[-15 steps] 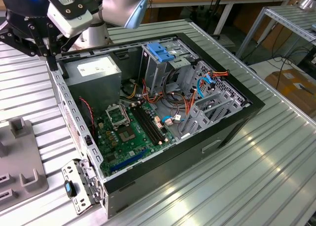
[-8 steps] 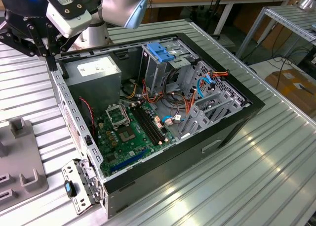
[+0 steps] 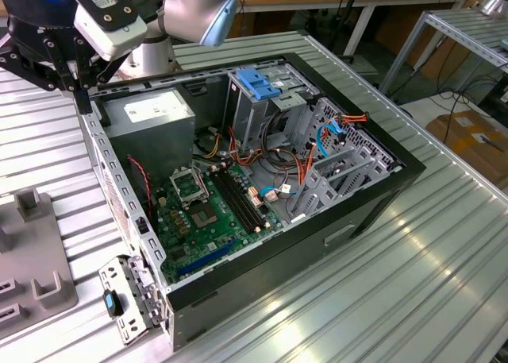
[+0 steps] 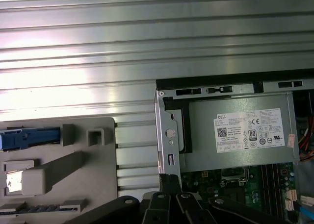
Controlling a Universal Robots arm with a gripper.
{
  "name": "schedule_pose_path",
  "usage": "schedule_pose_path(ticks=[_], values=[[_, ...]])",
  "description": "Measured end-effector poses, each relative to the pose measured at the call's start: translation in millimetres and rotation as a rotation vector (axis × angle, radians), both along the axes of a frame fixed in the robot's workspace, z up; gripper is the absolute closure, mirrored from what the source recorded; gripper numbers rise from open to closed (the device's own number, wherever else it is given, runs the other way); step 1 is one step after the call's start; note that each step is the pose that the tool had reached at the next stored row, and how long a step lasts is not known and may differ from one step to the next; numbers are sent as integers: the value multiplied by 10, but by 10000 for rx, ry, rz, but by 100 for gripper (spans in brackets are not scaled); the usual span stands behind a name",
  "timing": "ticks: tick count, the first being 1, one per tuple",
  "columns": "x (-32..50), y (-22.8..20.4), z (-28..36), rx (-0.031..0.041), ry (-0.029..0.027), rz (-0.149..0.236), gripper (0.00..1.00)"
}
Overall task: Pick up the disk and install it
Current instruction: 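Reach for the disk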
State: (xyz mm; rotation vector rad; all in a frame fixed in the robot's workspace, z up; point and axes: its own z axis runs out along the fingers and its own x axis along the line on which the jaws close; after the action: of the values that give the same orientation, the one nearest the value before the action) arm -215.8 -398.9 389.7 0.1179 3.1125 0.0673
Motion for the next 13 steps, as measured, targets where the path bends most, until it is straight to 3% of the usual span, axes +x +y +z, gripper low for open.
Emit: schedule_pose_path(ticks=[13], values=[[-87,0,-3,0,0,0,89]])
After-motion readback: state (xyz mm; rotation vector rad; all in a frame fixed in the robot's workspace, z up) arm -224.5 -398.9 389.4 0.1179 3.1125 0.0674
